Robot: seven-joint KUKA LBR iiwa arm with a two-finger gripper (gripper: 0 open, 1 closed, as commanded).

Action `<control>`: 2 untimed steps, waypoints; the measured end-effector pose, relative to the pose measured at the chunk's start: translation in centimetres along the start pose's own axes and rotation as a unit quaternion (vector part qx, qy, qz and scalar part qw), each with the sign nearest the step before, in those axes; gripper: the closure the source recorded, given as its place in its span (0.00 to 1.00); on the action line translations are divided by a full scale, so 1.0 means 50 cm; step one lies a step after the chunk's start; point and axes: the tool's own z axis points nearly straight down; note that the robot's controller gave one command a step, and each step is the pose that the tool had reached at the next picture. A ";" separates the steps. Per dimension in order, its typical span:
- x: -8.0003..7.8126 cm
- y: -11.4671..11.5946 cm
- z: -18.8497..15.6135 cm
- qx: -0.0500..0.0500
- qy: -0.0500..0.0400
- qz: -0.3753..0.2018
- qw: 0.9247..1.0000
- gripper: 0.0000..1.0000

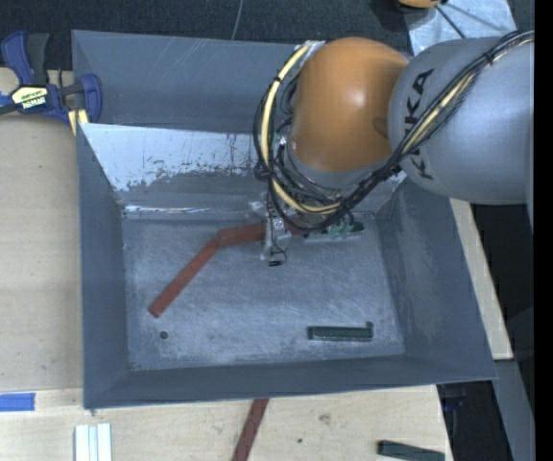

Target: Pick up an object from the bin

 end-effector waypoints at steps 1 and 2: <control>0.000 0.000 0.000 0.000 0.000 0.000 1.000 1.00; 0.000 0.000 0.000 0.000 0.000 0.000 1.000 1.00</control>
Offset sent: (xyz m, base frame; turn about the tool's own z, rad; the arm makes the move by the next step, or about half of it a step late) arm 0.0000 0.0000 0.0000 0.0000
